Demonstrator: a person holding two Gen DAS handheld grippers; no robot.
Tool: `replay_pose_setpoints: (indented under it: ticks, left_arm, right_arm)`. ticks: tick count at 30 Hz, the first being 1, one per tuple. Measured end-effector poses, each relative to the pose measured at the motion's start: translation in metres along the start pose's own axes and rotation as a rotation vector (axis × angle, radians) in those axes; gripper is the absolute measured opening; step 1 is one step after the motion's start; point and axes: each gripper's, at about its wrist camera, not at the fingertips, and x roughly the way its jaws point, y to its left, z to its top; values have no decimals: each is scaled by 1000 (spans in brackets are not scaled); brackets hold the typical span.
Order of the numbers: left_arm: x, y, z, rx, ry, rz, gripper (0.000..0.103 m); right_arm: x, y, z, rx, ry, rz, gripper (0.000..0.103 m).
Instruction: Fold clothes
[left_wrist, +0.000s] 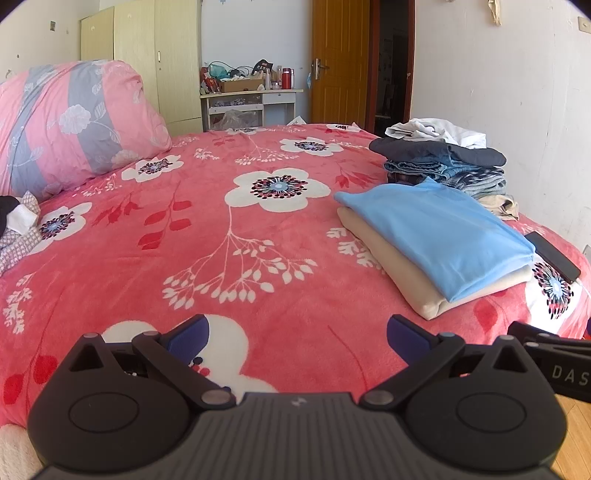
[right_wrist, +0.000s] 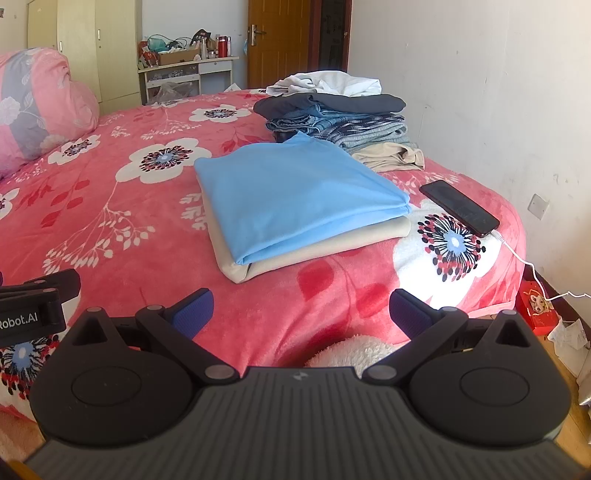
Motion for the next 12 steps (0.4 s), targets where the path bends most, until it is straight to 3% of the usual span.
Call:
replay_pose_setpoints:
  ticks: [12]
  left_arm:
    - [4,0,0,-4,6,1,103]
  right_arm:
    - [1,1,-1,-4,4,-1,102]
